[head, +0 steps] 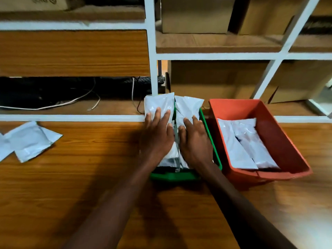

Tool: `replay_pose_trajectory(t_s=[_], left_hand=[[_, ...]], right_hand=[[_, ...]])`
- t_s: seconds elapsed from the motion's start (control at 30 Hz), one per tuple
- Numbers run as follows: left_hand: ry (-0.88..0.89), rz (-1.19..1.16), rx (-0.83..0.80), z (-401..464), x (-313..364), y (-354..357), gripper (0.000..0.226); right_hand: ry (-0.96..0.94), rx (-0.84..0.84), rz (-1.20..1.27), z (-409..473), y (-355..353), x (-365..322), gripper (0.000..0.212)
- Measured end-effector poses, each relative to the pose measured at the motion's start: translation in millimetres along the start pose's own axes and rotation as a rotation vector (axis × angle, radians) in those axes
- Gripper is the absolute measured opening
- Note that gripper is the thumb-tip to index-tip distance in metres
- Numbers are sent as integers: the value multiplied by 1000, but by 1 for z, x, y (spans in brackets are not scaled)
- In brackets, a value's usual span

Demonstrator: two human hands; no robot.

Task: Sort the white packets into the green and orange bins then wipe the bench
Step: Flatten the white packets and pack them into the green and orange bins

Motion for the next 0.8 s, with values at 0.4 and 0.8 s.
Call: replay_pose_trajectory(t_s=[0.4, 0.8], left_hand=[[-131, 170, -341, 65, -31, 79, 61], [-168, 302, -549, 55, -48, 107, 63]], right_hand=[[117, -374, -107, 68, 64, 41, 47], [131, -683, -233, 63, 95, 59, 68]])
Point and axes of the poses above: each hand's wrist, its own z-axis towards the middle knuckle, its own y-axis out of the palm, x = y × z, the point moved 3 cm from there along z, towards the middle knuckle, and after that the axes turned 8 degrees about -x, right-handed, at the moved point
